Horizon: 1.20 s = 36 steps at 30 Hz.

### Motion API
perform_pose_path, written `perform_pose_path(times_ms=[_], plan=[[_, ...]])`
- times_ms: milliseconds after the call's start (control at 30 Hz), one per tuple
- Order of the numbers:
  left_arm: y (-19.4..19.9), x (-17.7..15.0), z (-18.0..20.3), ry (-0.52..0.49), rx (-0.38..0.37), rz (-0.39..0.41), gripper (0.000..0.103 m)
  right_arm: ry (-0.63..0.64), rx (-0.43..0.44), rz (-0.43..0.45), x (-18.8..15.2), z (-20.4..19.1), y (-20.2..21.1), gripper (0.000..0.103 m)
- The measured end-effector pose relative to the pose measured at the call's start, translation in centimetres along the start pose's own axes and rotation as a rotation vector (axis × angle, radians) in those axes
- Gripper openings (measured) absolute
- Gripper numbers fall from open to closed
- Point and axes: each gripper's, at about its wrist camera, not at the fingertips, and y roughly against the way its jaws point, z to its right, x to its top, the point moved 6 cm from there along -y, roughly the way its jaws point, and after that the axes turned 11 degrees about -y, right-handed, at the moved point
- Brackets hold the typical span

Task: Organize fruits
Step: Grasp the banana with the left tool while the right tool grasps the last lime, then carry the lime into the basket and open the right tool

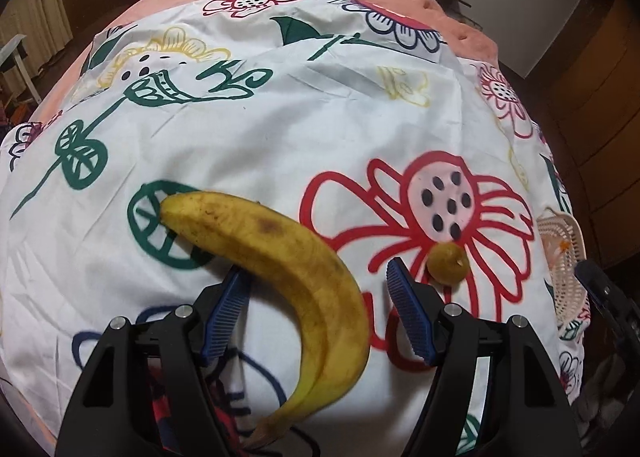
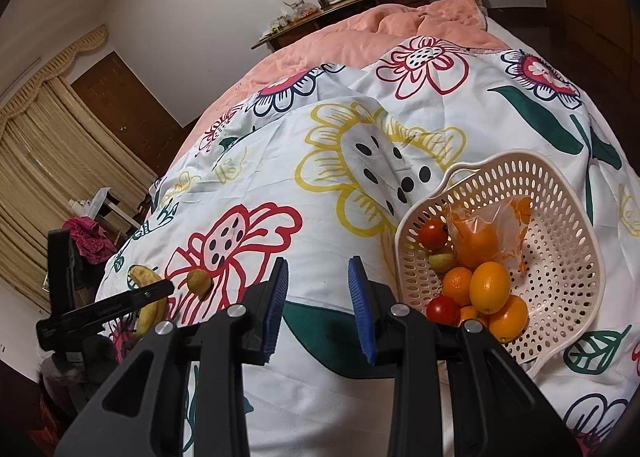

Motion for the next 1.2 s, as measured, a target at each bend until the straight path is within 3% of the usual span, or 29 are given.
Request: perform_pose_path(times_ms=[100, 233, 433, 867, 1200], plan=[[-0.6, 0.2, 0.2, -0.036, 0.033, 0.013, 0.071, 0.006, 0.0, -0.005, -0.1, -0.2, -0.1, 0.032], [-0.6, 0.3, 0.3, -0.093, 0.09, 0.038, 0.054, 0.026, 0.001, -0.016, -0.4, -1.0, -0.3, 0.032], [0.3, 0.3, 0.3, -0.11, 0.037, 0.058, 0.039, 0.076, 0.002, -0.032, -0.8, -3.1, -0.7, 0.032], [3.2, -0.1, 1.2, -0.134, -0.083, 0.127, 0.035, 0.309, 0.024, -0.201, -4.9, -10.8, -5.4, 0.032], [5.0, 0.1, 0.5, -0.135, -0.12, 0.176, 0.035, 0.444, -0.058, -0.259, -6.4, -14.2, -9.4, 0.032]])
